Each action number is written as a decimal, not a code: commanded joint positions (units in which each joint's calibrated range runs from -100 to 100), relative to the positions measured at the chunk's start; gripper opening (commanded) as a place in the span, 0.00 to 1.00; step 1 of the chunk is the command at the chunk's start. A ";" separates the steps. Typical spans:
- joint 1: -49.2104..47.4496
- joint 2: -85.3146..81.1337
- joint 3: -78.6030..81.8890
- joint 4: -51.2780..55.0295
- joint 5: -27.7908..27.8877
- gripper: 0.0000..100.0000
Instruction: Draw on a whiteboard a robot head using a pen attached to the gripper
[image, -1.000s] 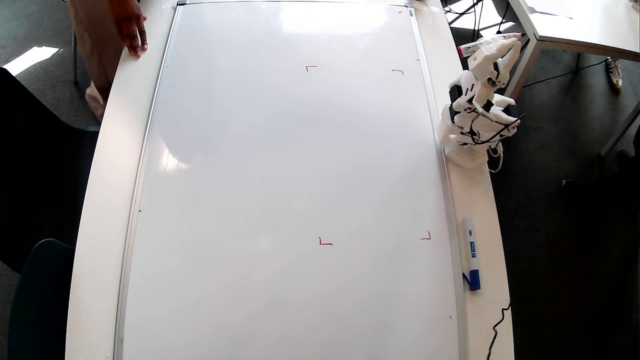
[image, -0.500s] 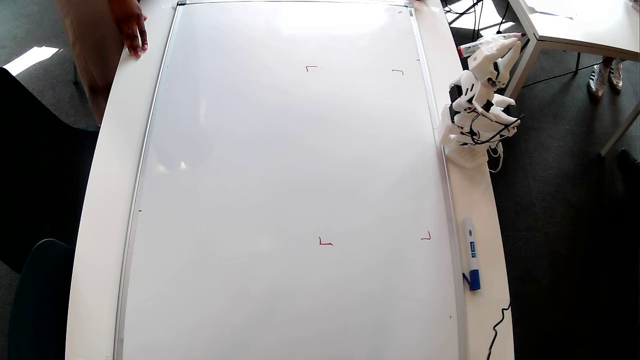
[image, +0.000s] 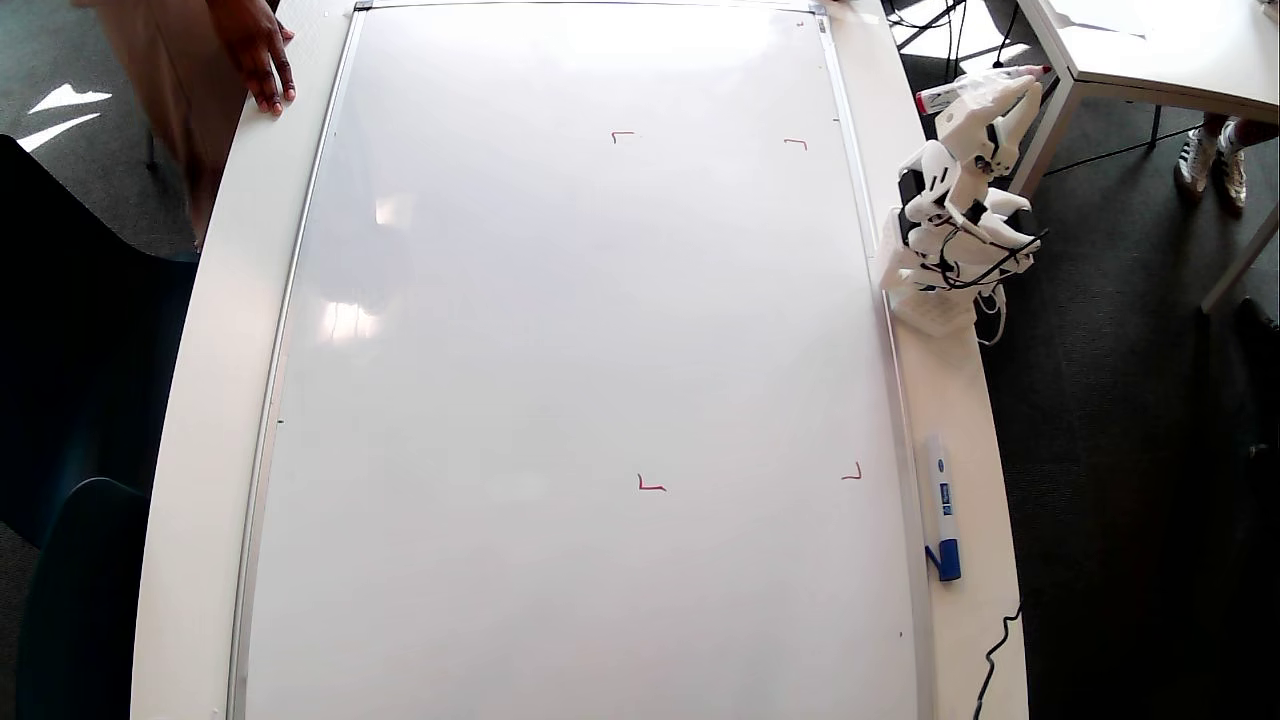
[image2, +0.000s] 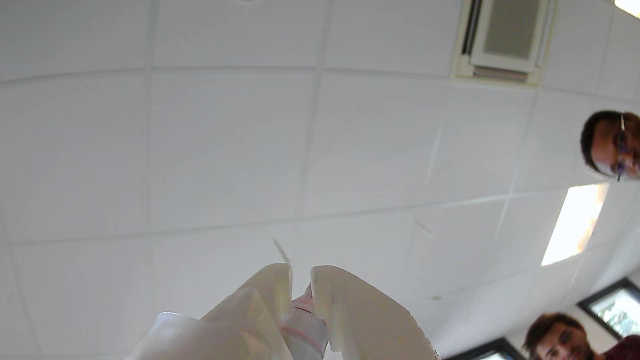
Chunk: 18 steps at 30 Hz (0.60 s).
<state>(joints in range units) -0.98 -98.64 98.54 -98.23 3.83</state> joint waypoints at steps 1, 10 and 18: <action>-0.16 2.42 -5.80 4.48 -0.13 0.01; -0.24 18.35 -34.67 33.41 -0.18 0.01; -0.24 32.19 -60.64 65.21 0.30 0.01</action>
<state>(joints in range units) -1.13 -72.47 50.02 -46.11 3.83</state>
